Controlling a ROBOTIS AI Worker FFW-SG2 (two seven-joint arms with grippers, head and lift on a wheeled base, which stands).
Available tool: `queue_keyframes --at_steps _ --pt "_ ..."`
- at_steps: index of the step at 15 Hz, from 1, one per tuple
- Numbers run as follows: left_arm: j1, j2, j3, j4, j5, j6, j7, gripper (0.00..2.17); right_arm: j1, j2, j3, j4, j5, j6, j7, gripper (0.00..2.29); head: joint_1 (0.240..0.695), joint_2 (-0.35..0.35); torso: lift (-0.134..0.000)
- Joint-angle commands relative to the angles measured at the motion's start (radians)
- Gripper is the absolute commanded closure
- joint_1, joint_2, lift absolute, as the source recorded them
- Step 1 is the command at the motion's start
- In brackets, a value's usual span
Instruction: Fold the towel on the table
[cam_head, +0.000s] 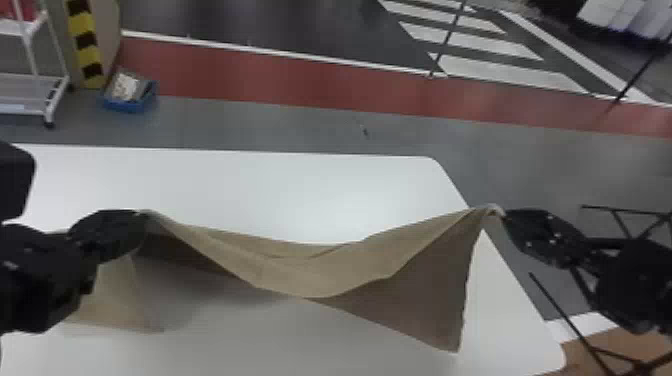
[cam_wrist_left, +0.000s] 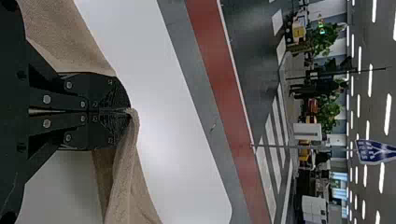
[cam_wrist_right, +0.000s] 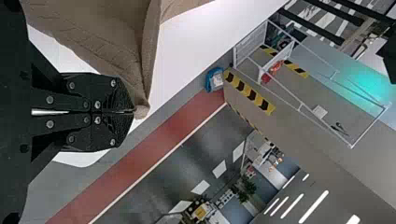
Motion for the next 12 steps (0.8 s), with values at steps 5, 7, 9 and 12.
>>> queue_keyframes --at_steps 5,7,9,12 --pt "-0.098 -0.003 0.135 0.041 0.039 0.002 -0.025 1.3 0.009 0.001 -0.118 -0.088 -0.243 0.091 0.094 1.95 0.695 -0.318 -0.125" --pt "-0.133 -0.003 0.167 0.038 0.075 0.005 -0.026 1.3 -0.002 0.001 -0.193 -0.114 -0.365 0.183 0.105 1.95 0.695 -0.282 -0.125" --pt "-0.195 -0.003 0.13 0.057 0.088 0.042 -0.017 1.3 -0.093 0.001 -0.243 -0.122 -0.366 0.296 0.104 1.95 0.695 -0.269 -0.125" --pt "-0.274 -0.003 0.003 0.24 0.062 0.039 0.018 1.27 -0.163 0.001 -0.231 -0.094 -0.242 0.352 0.104 1.95 0.645 -0.331 -0.125"
